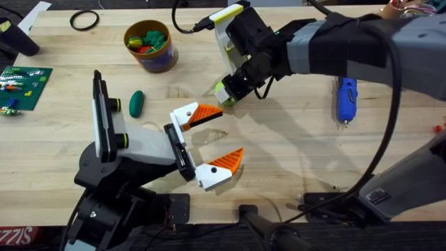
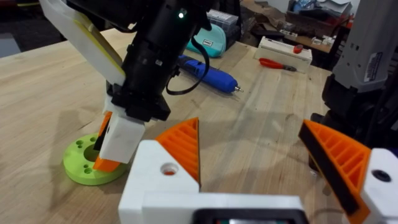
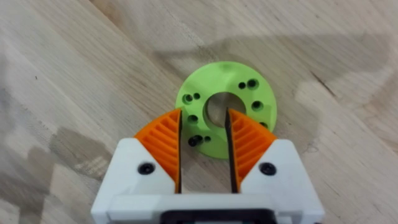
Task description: Pick up the gripper from the table and insert it into the empty holder that is missing its gripper. Then pick up a screw, insert it into the mounting hole, and use the screwdriver to tighten it. Finally, clean up the table by picking up the vegetable and placing it into the bucket.
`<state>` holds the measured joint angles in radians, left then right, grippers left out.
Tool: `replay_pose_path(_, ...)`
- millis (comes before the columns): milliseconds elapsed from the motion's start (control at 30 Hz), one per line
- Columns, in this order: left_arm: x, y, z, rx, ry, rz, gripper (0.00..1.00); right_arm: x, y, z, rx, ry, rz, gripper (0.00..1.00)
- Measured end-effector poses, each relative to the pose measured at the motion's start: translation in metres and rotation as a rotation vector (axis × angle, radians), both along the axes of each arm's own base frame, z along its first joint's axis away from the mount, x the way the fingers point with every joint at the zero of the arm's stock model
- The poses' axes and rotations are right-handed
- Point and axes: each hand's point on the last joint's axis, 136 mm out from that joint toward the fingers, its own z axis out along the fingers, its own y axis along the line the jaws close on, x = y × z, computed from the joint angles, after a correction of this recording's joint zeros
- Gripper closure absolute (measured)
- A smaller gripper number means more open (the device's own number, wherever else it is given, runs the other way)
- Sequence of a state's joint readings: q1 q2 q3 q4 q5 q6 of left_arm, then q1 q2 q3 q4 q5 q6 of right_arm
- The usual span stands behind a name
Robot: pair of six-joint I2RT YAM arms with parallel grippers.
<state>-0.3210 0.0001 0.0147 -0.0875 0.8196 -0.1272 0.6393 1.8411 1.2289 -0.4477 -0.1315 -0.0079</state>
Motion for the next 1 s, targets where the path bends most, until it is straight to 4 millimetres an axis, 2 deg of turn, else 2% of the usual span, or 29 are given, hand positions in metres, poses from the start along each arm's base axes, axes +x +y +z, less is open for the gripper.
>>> replay_pose_path(467,0.000,0.000,0.000,-0.001,-0.001,0.000,0.019,-0.011,0.009,-0.002,-0.028,-0.009,0.031,0.618)
replay_pose_path(733,0.000,0.000,0.000,-0.001,-0.001,0.000,0.019,-0.011,0.007,-0.004,-0.093,-0.052,0.028,0.618)
replay_pose_path(1000,0.000,0.000,0.000,-0.001,-0.001,0.000,0.019,-0.007,-0.005,-0.001,-0.150,-0.086,0.002,0.618)
